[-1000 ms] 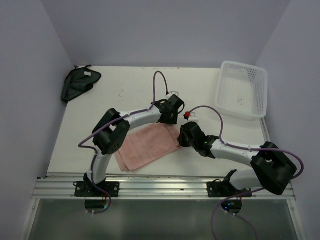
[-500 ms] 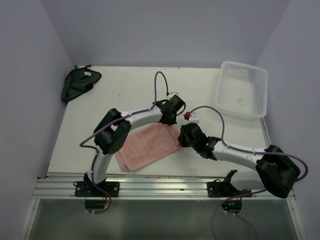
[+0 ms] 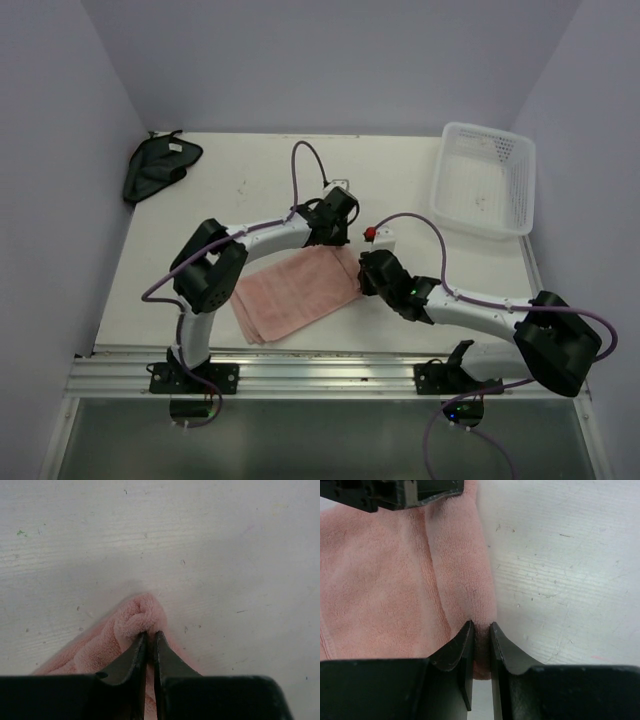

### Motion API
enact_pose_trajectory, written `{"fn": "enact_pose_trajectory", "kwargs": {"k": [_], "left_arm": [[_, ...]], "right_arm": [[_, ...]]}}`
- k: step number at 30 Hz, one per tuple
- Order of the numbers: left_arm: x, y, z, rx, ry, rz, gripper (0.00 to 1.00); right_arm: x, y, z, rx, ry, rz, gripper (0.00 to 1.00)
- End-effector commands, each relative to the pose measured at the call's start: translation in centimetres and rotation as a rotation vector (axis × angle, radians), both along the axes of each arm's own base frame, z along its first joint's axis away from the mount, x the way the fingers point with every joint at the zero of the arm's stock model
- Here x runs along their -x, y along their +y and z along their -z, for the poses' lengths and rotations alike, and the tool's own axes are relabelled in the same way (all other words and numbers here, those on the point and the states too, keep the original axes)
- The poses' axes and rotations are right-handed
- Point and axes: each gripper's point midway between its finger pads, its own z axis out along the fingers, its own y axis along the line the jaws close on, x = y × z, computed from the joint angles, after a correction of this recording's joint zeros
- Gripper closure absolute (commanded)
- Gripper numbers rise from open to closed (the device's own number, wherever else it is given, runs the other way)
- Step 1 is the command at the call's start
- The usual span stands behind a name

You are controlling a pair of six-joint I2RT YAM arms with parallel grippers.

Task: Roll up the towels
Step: Roll the towel

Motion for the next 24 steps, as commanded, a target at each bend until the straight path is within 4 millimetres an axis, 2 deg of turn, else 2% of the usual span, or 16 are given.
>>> {"fn": "enact_pose_trajectory", "kwargs": {"k": [1,6,12,13,16,19,24], "left_arm": [[-5.3,1.1,-5.9,0.150,-0.206,-0.094,1.00],[-6.6,1.1,-6.7,0.251,-0.232,-0.086,1.00],[-8.1,0.1,-7.6,0.336,-0.286,-0.077,1.00],[-8.0,0.1,-7.2,0.344,-0.279,-0.078,1.00],[-8.2,0.3,-7.7,0.388,-0.295,-0.088,1.00],[-7.6,0.8,-7.0,0.408,-0.293,-0.103,1.00],[-7.2,0.7,-6.4,0.454,-0.283,-0.104,1.00]], "right_arm": [[-0.2,-1.3,-0.3,0.103,-0.037,-0.007,1.00],[-0.8,-0.9,-1.0,0.143,-0.066,-0.040,1.00],[-1.8,-0.9,-1.5,0.242,-0.089,-0.064,1.00],[-1.8,-0.9,-1.5,0.254,-0.091,-0.066,1.00],[-2.1,-1.8,-1.3,0.329,-0.092,-0.048,1.00],[-2.4,-2.6,-1.6,0.385,-0.098,-0.016,1.00],[-3.3,-3.9,-2.1,0.507,-0.114,0.012,1.00]]}}
